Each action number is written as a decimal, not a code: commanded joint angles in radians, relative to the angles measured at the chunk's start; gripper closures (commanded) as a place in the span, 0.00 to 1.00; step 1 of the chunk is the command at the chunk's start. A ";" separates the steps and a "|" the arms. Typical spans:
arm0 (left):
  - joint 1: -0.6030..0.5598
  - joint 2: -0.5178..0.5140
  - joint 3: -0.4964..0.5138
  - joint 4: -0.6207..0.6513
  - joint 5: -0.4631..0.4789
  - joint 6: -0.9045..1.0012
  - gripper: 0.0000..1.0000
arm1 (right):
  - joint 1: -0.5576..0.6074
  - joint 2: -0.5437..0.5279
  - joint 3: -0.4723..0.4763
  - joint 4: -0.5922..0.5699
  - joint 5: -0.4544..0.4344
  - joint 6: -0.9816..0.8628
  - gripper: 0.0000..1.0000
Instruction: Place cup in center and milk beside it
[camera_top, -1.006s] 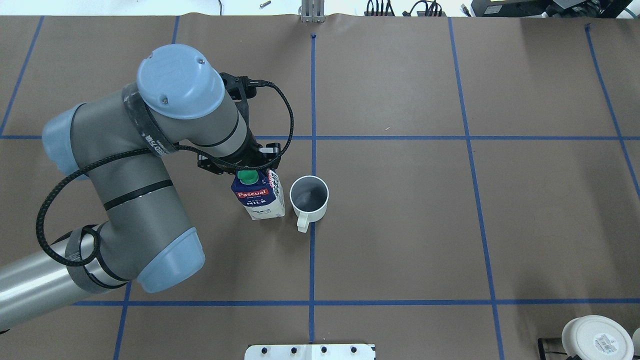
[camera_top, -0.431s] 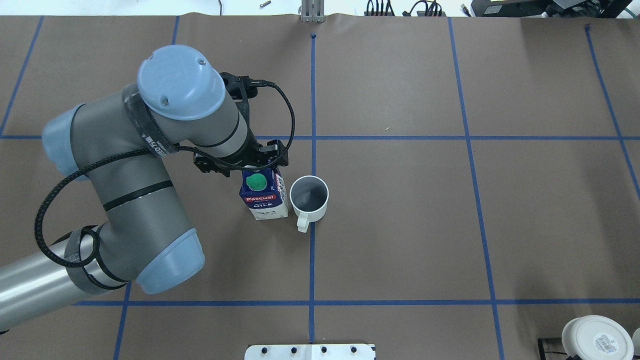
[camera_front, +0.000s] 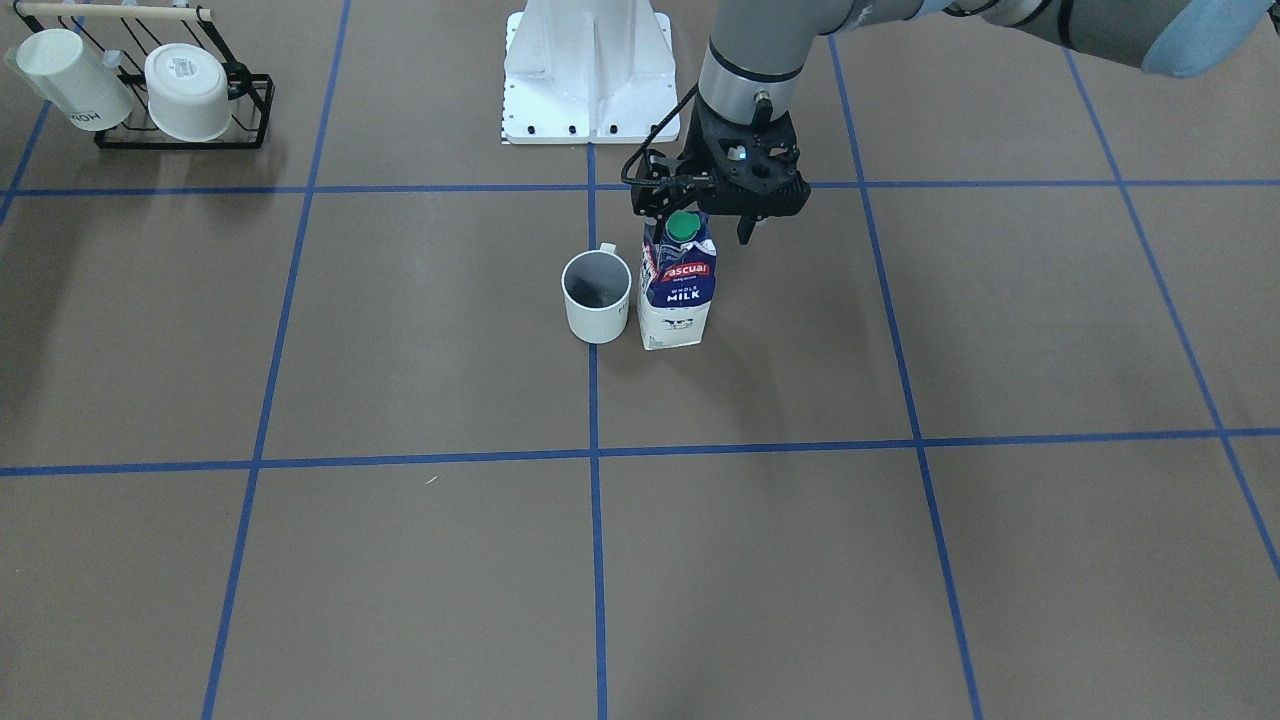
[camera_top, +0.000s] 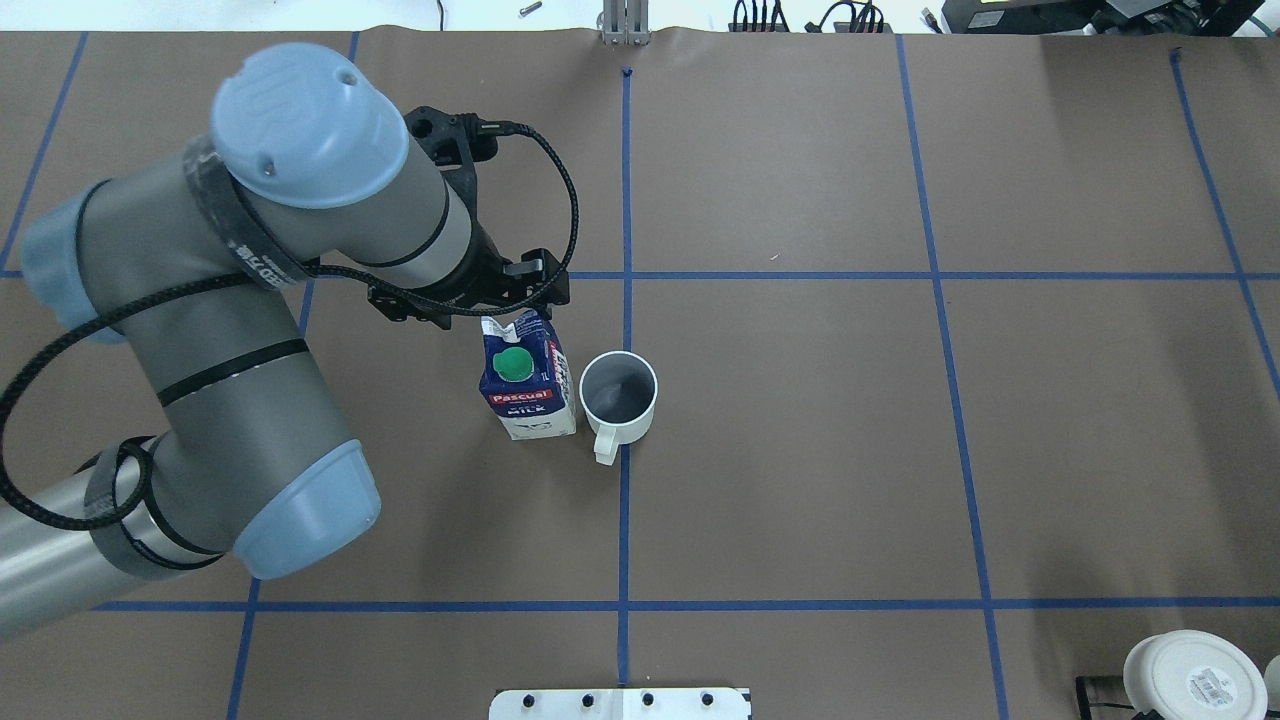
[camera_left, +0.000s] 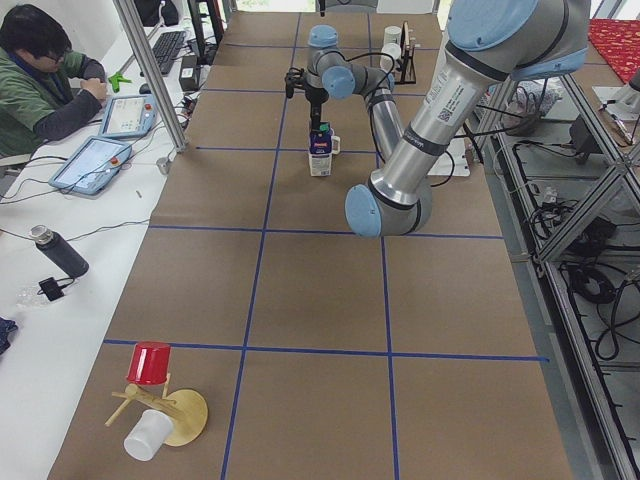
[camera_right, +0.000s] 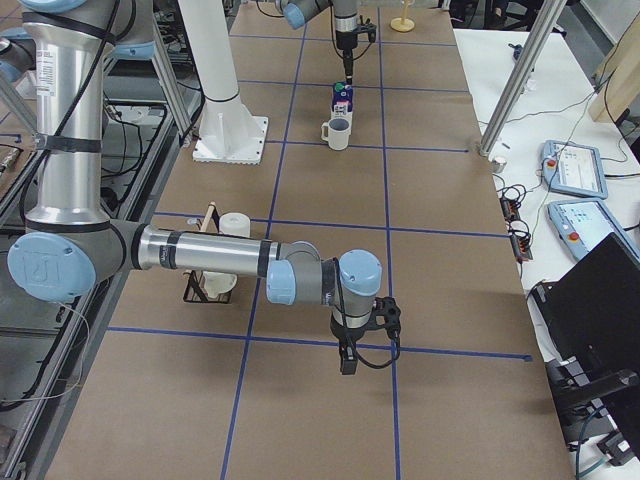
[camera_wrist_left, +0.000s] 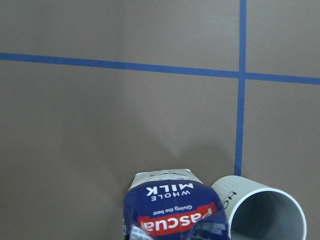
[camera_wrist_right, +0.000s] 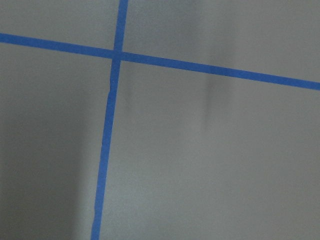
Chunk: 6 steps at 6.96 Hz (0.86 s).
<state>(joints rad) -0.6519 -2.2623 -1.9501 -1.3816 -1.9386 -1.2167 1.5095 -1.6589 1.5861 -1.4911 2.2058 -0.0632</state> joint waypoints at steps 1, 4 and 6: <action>-0.072 0.038 -0.024 0.001 -0.002 0.140 0.02 | 0.000 0.001 -0.002 0.000 0.000 -0.001 0.00; -0.362 0.218 -0.016 0.006 -0.191 0.607 0.02 | 0.001 -0.001 -0.009 0.000 0.000 -0.001 0.00; -0.556 0.353 0.045 0.007 -0.264 0.944 0.02 | 0.000 -0.002 -0.009 0.000 0.000 -0.001 0.00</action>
<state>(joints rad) -1.0865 -1.9871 -1.9449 -1.3759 -2.1507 -0.4790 1.5099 -1.6605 1.5775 -1.4910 2.2059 -0.0644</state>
